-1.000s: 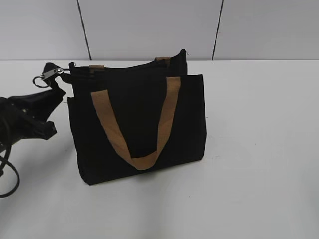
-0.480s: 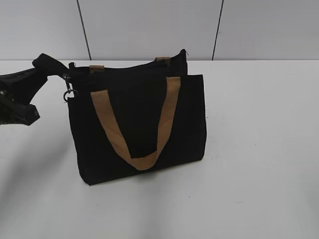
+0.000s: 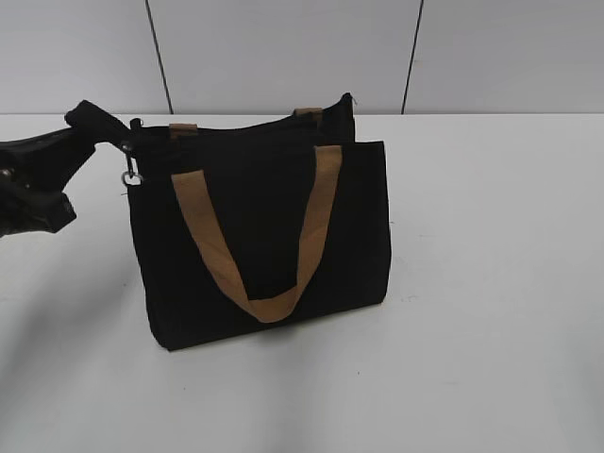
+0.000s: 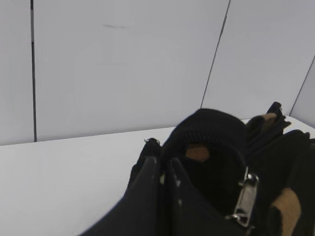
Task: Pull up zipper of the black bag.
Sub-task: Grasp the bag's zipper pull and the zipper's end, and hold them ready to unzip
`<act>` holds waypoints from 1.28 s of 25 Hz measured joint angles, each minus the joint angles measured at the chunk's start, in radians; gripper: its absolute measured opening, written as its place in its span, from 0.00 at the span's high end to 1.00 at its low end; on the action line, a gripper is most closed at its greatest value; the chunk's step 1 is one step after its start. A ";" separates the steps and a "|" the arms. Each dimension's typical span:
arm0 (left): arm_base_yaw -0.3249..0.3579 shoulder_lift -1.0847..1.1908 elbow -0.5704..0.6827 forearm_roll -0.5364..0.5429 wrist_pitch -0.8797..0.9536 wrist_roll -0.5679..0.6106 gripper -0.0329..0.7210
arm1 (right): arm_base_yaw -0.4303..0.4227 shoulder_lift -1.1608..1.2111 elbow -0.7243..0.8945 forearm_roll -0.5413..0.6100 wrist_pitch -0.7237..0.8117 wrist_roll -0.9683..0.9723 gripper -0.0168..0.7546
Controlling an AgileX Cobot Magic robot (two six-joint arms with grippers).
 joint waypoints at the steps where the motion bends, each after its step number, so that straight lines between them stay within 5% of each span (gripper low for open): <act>1: 0.000 0.000 0.000 0.009 0.000 -0.001 0.97 | 0.002 0.000 0.000 0.018 -0.001 -0.003 0.40; 10: 0.000 -0.001 0.000 0.020 0.005 -0.031 0.97 | 0.012 0.252 -0.041 0.268 -0.092 -0.366 0.40; 22: 0.000 -0.001 -0.033 0.071 0.076 -0.056 0.97 | 0.183 0.835 -0.179 0.749 -0.249 -0.890 0.40; 32: -0.001 -0.001 -0.123 0.058 0.141 -0.089 0.97 | 0.451 1.222 -0.427 0.823 -0.376 -1.000 0.40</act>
